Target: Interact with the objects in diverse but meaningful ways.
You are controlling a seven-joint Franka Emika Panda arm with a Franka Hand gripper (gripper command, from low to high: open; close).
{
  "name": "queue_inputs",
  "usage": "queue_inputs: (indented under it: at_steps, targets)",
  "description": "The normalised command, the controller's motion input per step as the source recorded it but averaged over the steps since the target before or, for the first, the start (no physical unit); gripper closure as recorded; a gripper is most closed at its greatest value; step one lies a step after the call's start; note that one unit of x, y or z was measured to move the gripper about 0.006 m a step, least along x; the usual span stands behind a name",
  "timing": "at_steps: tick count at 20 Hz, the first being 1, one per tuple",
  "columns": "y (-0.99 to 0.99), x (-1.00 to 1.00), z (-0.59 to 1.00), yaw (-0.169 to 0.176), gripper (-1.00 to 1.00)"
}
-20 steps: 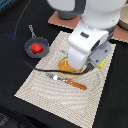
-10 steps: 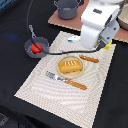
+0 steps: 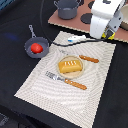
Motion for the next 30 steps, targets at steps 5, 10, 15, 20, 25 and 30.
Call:
queue_inputs:
  at_steps: [5,10,15,20,25,30]
  targets:
    - [0.13,-0.21,-0.7,0.058,1.0]
    - [0.0,-0.27,-0.59,0.042,1.0]
    - [0.01,-0.21,-0.23,0.029,1.0]
    - [0.05,-0.12,0.05,0.011,-1.0]
    - [0.05,-0.07,0.15,0.018,-1.0]
    - [0.02,-0.08,0.44,0.013,-1.0]
